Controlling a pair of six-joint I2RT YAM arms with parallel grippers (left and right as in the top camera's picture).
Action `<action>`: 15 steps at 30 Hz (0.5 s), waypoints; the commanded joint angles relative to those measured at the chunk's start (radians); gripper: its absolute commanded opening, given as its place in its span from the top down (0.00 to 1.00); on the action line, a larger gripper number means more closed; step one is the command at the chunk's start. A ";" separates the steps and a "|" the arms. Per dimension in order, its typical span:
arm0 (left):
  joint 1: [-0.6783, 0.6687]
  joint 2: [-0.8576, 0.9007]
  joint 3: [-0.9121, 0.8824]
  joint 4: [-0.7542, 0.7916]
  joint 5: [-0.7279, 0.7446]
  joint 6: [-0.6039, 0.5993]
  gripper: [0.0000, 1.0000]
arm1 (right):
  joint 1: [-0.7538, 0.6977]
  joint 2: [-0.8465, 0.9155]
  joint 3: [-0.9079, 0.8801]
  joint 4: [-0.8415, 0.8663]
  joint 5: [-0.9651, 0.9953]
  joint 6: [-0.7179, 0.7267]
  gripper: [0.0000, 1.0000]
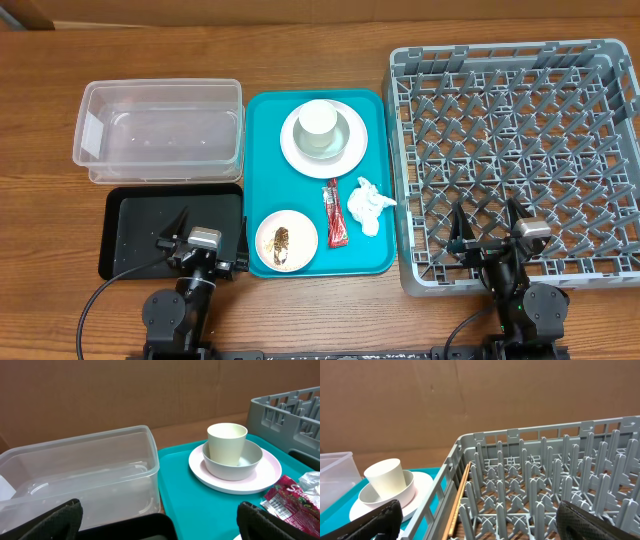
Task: Sort waste into correct bins and load items into the dishwasher
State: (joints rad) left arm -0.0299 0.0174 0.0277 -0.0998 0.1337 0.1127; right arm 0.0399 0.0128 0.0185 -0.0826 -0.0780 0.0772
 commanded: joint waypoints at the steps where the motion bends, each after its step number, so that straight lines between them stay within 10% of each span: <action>1: 0.010 -0.013 -0.009 0.007 -0.010 0.019 0.00 | -0.003 -0.010 -0.011 0.005 -0.003 -0.002 0.00; 15: 0.010 -0.013 -0.009 0.007 -0.010 0.019 0.00 | -0.003 -0.010 -0.011 0.005 -0.003 -0.002 0.00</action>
State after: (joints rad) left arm -0.0299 0.0174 0.0277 -0.0998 0.1337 0.1127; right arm 0.0399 0.0128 0.0185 -0.0822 -0.0780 0.0776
